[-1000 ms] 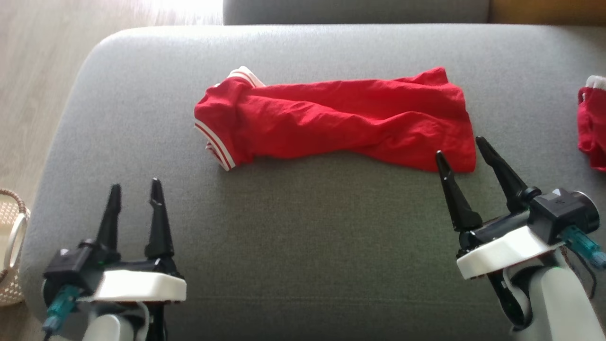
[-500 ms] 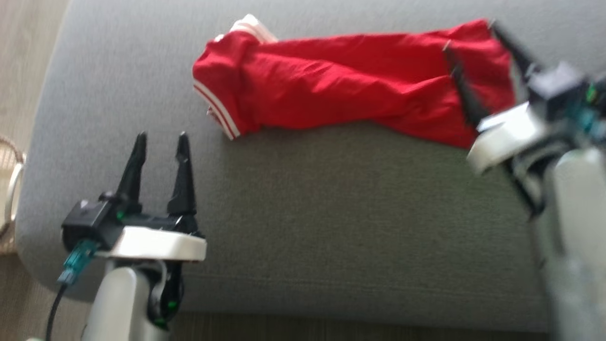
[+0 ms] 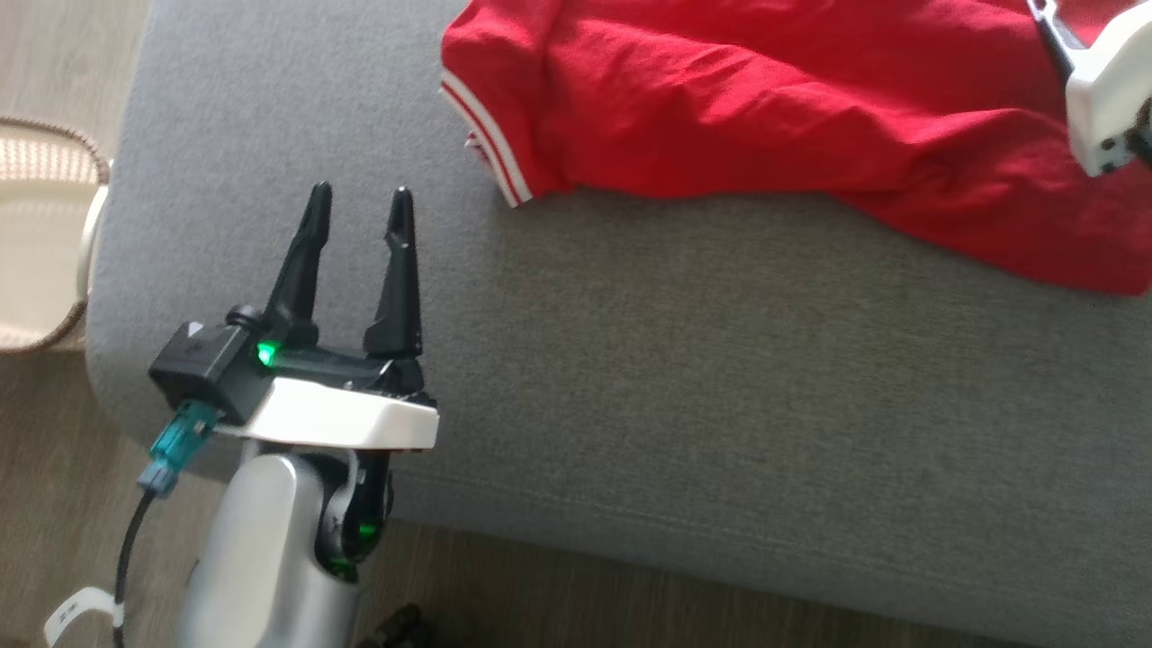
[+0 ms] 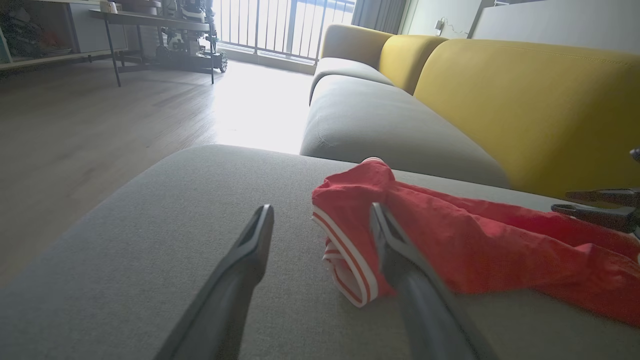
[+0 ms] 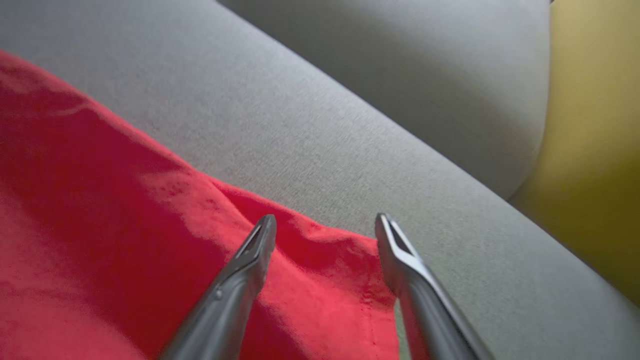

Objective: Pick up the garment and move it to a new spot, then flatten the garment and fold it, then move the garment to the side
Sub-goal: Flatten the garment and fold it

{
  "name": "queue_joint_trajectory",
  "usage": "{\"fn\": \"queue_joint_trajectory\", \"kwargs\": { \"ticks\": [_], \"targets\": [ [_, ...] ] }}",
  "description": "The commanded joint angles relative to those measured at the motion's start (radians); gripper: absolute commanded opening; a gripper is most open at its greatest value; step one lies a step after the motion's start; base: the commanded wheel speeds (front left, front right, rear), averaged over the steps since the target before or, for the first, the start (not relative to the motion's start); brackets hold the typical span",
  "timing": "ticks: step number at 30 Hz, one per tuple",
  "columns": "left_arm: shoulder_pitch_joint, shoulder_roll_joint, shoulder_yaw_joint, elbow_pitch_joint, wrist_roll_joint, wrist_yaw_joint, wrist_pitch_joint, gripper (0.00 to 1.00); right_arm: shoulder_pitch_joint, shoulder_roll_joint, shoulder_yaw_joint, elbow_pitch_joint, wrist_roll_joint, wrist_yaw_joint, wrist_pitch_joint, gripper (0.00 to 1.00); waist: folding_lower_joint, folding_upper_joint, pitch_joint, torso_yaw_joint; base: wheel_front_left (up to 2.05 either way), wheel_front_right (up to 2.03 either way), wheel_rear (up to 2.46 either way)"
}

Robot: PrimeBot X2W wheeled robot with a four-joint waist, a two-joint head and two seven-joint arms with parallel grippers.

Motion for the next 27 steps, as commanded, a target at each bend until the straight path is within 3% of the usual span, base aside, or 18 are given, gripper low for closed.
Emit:
{"fn": "queue_joint_trajectory", "kwargs": {
  "ticks": [1, 7, 13, 14, 15, 21, 27],
  "targets": [
    [-0.035, 0.012, 0.02, -0.04, -0.009, 0.008, -0.006, 1.0, -0.038, -0.026, 0.05, 0.003, 0.019, 0.0, 0.02, 1.0, -0.0002, 0.0, 0.024, 0.023, 0.0, 0.0, 0.0],
    [-0.046, 0.011, 0.0, -0.036, -0.02, 0.008, -0.006, 1.0, -0.119, -0.118, 0.26, 0.116, 0.097, 0.0, 0.09, 1.0, -0.0002, 0.0, 0.044, 0.038, 0.0, 0.0, 0.0],
    [-0.052, 0.011, -0.006, -0.034, -0.027, 0.01, -0.006, 1.0, -0.154, -0.168, 0.398, 0.161, 0.191, 0.0, 0.093, 1.0, -0.0002, 0.0, 0.045, 0.044, 0.0, 0.0, 0.0],
    [-0.052, 0.011, -0.006, -0.034, -0.027, 0.011, -0.006, 1.0, -0.156, -0.172, 0.419, 0.167, 0.205, 0.0, 0.095, 0.64, -0.0002, 0.0, 0.045, 0.043, 0.0, 0.0, 0.0],
    [-0.053, 0.011, -0.005, -0.033, -0.026, 0.011, -0.006, 1.0, -0.161, -0.178, 0.461, 0.172, 0.233, 0.0, 0.094, 0.0, -0.0002, 0.0, 0.044, 0.043, 0.0, 0.0, 0.0],
    [-0.059, 0.011, 0.004, -0.032, -0.021, 0.011, -0.006, 1.0, -0.194, -0.191, 0.533, 0.171, 0.294, 0.0, 0.064, 0.0, -0.0002, 0.0, 0.041, 0.034, 0.0, 0.0, 0.0],
    [-0.066, 0.011, 0.017, -0.032, -0.016, 0.007, -0.006, 1.0, -0.286, -0.193, 0.551, 0.198, 0.301, 0.0, -0.052, 0.0, -0.0002, 0.0, 0.028, 0.023, 0.0, 0.0, 0.0]
  ]
}}
